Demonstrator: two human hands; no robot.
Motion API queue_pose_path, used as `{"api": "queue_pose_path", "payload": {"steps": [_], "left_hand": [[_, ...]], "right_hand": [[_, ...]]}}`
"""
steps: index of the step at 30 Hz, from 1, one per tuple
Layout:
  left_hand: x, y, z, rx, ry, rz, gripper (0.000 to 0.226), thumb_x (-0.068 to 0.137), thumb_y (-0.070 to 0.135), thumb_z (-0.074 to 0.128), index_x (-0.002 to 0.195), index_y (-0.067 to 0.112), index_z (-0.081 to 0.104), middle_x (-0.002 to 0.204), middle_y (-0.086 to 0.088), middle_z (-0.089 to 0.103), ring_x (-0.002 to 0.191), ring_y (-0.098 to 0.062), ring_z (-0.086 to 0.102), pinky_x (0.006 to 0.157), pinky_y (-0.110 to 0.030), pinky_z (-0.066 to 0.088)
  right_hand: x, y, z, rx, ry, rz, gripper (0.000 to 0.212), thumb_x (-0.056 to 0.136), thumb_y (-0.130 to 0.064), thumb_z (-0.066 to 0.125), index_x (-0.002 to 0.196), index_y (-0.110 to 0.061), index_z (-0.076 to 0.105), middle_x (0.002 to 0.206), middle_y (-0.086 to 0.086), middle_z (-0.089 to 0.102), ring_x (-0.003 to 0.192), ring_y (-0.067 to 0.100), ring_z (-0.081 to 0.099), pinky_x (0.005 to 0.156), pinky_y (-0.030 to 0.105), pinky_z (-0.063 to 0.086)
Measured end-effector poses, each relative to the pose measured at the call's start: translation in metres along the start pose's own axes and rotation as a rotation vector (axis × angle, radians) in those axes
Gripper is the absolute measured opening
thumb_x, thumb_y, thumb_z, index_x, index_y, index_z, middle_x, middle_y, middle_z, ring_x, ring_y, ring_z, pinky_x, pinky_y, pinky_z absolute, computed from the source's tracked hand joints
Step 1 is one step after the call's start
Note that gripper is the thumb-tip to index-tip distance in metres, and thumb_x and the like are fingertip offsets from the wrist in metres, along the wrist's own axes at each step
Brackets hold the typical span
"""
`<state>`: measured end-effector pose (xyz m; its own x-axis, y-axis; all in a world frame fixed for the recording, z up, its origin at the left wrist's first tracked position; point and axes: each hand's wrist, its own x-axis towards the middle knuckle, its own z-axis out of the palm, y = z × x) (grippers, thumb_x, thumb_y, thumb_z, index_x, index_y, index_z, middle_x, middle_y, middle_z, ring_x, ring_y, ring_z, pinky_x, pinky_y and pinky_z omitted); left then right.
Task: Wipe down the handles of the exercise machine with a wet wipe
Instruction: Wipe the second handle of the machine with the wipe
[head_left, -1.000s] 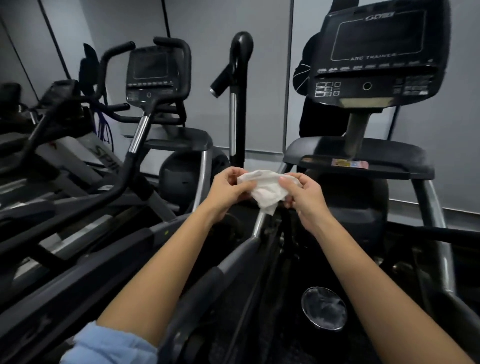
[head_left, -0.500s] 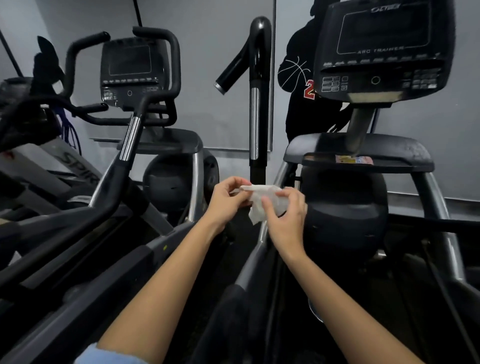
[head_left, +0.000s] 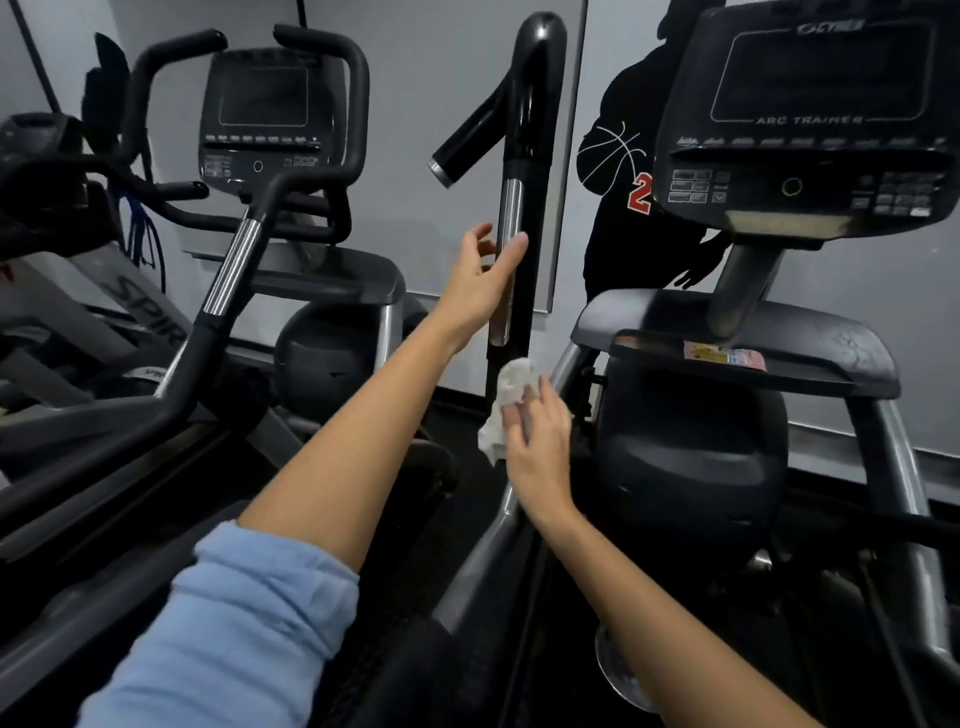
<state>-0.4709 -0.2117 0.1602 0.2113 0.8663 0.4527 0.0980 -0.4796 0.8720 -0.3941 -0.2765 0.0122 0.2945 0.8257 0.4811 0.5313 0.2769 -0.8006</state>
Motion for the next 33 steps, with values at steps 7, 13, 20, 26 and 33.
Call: {"api": "queue_pose_path", "payload": {"steps": [7,13,20,26,33], "left_hand": [[0.020,-0.007,0.013,-0.086,-0.085,0.028,0.023,0.093,0.041,0.048,0.098,0.019,0.043,0.085,-0.003,0.053,0.081,-0.019,0.057,0.078,-0.031,0.051],[0.017,-0.012,0.018,-0.072,-0.002,0.077,0.024,0.088,0.048,0.050,0.091,0.024,0.044,0.087,-0.008,0.051,0.081,-0.021,0.053,0.087,-0.044,0.050],[0.013,-0.011,0.021,-0.072,0.038,0.083,0.037,0.086,0.048,0.051,0.094,0.013,0.042,0.085,-0.011,0.049,0.077,-0.022,0.051,0.079,-0.046,0.049],[0.011,-0.009,0.020,-0.019,0.034,0.066,0.036,0.084,0.055,0.050,0.090,0.020,0.042,0.087,-0.010,0.050,0.079,-0.024,0.052,0.084,-0.049,0.051],[0.011,-0.011,0.022,-0.039,0.044,0.069,0.030,0.091,0.043,0.051,0.095,0.015,0.042,0.086,-0.010,0.050,0.079,-0.023,0.053,0.081,-0.044,0.051]], "right_hand": [[0.021,0.003,0.020,0.107,-0.062,0.096,0.068,0.083,-0.066,0.019,0.128,-0.017,0.033,0.117,0.011,0.053,0.113,0.033,0.051,0.093,0.054,0.044],[-0.008,0.026,0.017,-0.084,-0.088,-0.068,0.063,0.089,-0.061,0.031,0.123,-0.008,0.039,0.113,0.007,0.059,0.105,0.025,0.055,0.090,0.049,0.046],[0.028,-0.007,0.009,0.142,-0.101,0.019,0.024,0.097,-0.044,0.041,0.108,-0.023,0.042,0.096,-0.006,0.061,0.087,0.014,0.059,0.079,0.038,0.051],[0.003,0.026,0.019,-0.037,-0.123,-0.019,0.050,0.090,-0.053,0.047,0.121,-0.016,0.035,0.106,0.006,0.062,0.097,0.027,0.059,0.079,0.045,0.052],[0.039,-0.009,0.011,0.196,-0.090,0.076,0.053,0.089,-0.049,0.054,0.123,-0.012,0.038,0.103,0.009,0.062,0.094,0.027,0.062,0.082,0.048,0.053]]}}
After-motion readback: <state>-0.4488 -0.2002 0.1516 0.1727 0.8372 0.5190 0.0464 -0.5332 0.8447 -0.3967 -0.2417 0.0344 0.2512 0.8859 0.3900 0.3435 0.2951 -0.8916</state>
